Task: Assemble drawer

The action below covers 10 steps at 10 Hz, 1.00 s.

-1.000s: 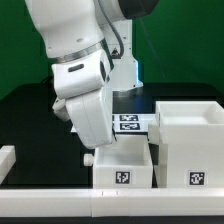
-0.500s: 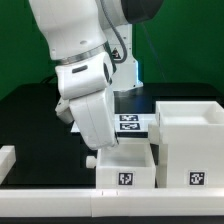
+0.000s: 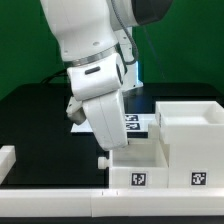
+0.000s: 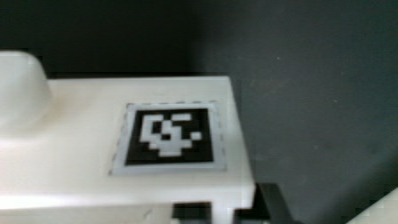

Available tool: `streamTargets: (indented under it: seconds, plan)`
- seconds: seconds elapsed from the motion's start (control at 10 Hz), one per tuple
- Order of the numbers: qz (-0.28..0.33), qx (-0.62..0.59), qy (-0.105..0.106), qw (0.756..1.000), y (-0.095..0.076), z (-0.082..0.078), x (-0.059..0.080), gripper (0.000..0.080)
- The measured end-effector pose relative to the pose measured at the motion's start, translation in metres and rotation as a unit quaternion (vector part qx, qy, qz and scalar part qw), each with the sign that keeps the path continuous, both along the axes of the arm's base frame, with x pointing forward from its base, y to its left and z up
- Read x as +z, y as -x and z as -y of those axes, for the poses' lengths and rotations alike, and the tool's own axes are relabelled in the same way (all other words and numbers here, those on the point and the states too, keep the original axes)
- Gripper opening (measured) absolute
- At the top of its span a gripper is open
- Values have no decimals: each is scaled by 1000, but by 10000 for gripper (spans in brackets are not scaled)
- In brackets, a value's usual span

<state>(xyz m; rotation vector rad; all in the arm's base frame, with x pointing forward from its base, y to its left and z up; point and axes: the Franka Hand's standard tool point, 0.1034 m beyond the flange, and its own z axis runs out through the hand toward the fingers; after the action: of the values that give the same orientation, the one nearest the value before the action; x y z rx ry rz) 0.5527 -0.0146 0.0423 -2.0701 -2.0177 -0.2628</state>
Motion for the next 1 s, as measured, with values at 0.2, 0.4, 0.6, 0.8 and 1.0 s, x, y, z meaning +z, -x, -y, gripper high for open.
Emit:
streamTargets:
  seconds: [0.2, 0.4, 0.6, 0.8, 1.0]
  plan:
    - [-3, 0, -1, 1000, 3, -1, -3, 39]
    - [-8, 0, -2, 1000, 8, -1, -6, 39]
    - [-9, 0, -1, 1000, 9, -1, -7, 39]
    - [-12, -14, 4, 1000, 6, -2, -7, 39]
    - [-14, -20, 4, 1000, 5, -1, -8, 39]
